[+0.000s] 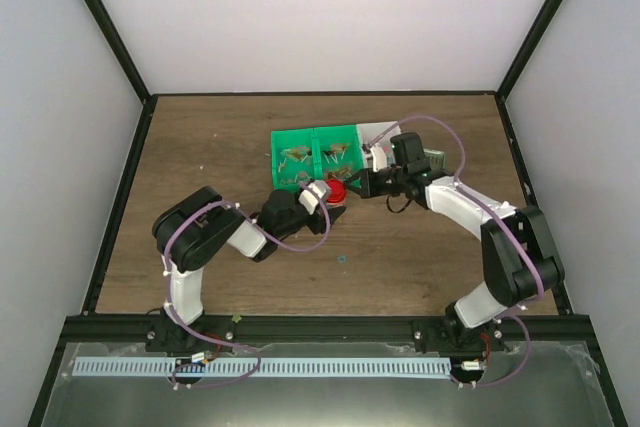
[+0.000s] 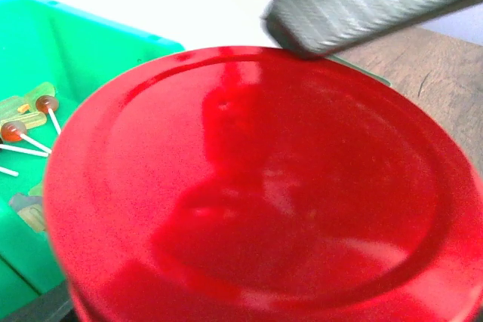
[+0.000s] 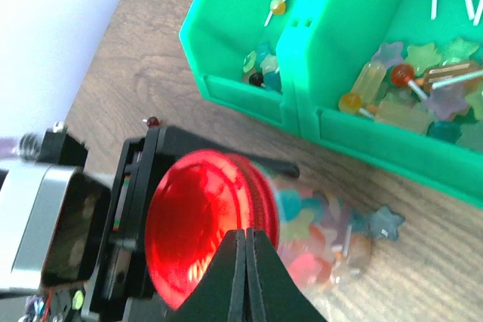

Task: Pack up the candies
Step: Screw the bottle lid onto the packing bottle.

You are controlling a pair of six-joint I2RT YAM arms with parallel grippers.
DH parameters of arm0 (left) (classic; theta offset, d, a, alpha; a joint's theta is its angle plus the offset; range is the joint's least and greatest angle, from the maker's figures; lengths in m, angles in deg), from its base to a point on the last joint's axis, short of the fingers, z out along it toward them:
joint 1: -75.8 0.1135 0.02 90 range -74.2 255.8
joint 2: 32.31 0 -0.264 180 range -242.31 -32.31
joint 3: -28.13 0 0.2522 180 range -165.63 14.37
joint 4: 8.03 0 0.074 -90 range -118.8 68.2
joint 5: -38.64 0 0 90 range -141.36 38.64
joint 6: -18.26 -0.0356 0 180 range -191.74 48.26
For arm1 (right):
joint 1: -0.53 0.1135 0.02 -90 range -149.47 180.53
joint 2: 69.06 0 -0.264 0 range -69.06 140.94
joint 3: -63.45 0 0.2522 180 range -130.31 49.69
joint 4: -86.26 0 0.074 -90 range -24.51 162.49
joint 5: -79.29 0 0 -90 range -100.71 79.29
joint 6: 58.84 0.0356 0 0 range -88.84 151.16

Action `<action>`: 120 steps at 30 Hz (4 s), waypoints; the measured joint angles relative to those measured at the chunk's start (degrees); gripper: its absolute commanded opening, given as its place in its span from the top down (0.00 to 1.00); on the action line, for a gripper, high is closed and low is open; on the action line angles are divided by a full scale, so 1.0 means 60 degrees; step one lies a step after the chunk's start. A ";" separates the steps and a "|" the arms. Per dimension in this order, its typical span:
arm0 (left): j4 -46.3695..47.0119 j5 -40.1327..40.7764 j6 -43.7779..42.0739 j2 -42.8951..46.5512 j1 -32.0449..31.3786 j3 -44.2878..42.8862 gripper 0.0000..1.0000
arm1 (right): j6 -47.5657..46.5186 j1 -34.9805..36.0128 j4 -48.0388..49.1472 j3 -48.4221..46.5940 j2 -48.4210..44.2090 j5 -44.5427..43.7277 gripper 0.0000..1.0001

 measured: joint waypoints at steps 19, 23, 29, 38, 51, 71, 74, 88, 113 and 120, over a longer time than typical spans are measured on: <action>0.0444 -0.0433 0.0175 0.0022 0.0313 0.0346 0.33 | 0.0750 -0.0270 -0.1923 0.0051 -0.1024 0.0466 0.95; 0.0488 -0.0725 0.0109 0.0175 0.0324 0.0579 0.33 | 0.0714 -0.0295 -0.1650 -0.0823 -0.0353 0.0481 0.88; 0.0433 -0.0980 -0.0011 0.0299 0.0331 0.0710 0.33 | 0.0492 0.0022 -0.1555 -0.1701 0.1035 0.0448 0.82; 0.0444 -0.1042 -0.0029 0.0328 0.0339 0.0761 0.33 | 0.0262 0.0503 -0.1596 -0.2401 0.1792 0.0393 0.83; 0.0743 -0.1249 0.0000 0.0331 0.0335 0.0984 0.33 | -0.0040 0.0510 -0.1399 -0.1927 0.1526 0.0605 0.83; 0.0754 -0.1359 -0.0015 0.0339 0.0321 0.0984 0.33 | -0.0404 0.0430 -0.0667 -0.0914 0.0809 0.0820 0.99; 0.0667 -0.1417 -0.0033 0.0339 0.0321 0.0922 0.33 | -0.0543 0.0404 -0.0532 -0.0772 0.0747 0.0852 0.99; 0.0364 -0.1814 -0.0036 0.0127 0.0266 0.0459 0.35 | -0.0954 0.0240 0.0175 0.0295 -0.0113 0.0525 0.99; 0.0029 -0.0987 0.0401 -0.0379 0.0535 -0.0448 0.34 | -0.0637 0.0648 -0.2739 0.1978 -0.1428 0.1494 0.89; 0.0477 -0.1009 -0.0109 -0.0321 0.0535 0.0022 0.34 | -0.0273 -0.0215 -0.2463 0.0197 -0.1228 0.0980 0.71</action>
